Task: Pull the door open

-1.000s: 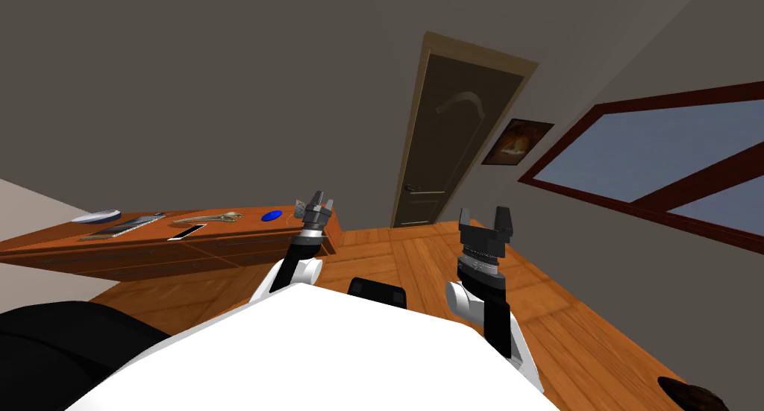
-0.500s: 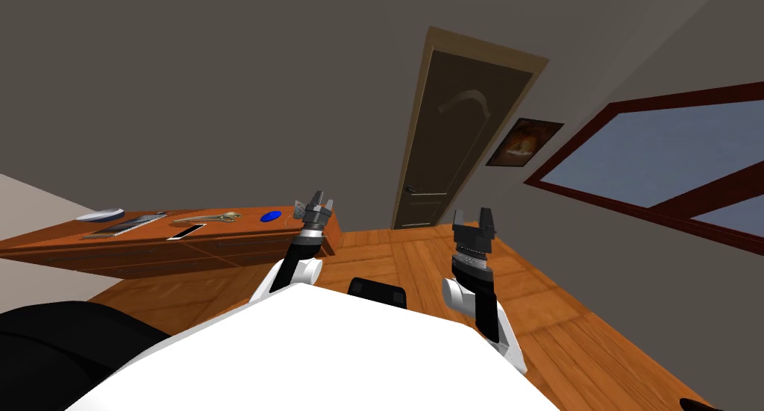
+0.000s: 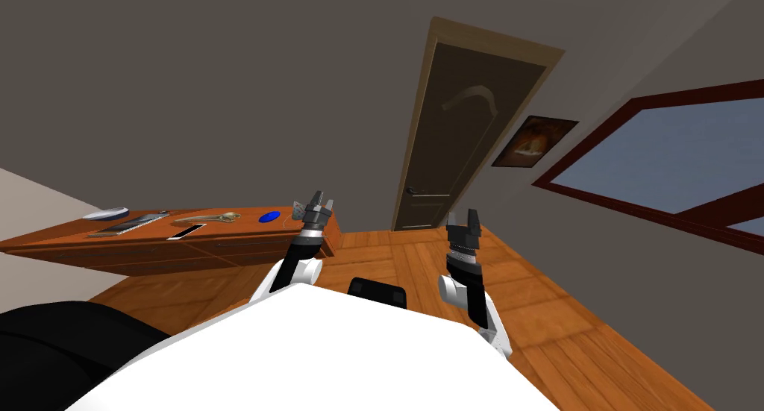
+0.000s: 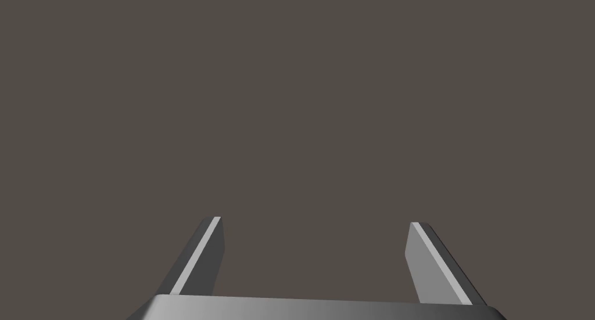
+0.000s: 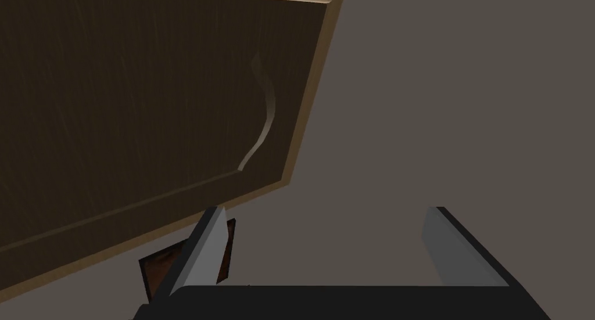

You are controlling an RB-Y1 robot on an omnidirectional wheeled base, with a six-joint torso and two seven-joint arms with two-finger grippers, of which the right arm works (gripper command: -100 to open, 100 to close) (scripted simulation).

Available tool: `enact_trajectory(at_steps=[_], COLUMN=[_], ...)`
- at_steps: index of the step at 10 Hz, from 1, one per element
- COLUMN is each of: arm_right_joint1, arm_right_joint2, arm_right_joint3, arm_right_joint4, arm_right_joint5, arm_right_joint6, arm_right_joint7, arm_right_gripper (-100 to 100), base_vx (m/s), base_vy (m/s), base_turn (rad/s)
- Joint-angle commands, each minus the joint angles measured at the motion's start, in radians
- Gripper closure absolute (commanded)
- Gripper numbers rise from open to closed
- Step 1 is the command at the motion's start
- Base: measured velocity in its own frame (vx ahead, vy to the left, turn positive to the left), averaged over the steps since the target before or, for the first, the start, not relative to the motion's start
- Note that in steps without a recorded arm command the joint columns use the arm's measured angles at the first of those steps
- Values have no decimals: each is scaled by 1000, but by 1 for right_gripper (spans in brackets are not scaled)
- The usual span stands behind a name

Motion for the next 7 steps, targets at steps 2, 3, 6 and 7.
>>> enact_trajectory(at_steps=[2, 3, 6, 7], arm_right_joint1=[-42, -61, -100, -100], arm_right_joint2=[-12, -17, -27, -27], arm_right_joint3=[3, 5, 8, 8], arm_right_joint4=[84, 119, 199, 218], arm_right_joint5=[-4, -5, -9, -9], arm_right_joint6=[-8, -12, -20, -20], arm_right_joint7=[1, 1, 1, 1], arm_right_gripper=[-100, -100, -100, -100], base_vx=[72, 88, 79, 44], base_vy=[-29, -44, -43, -19], base_turn=[71, 62, 44, 28])
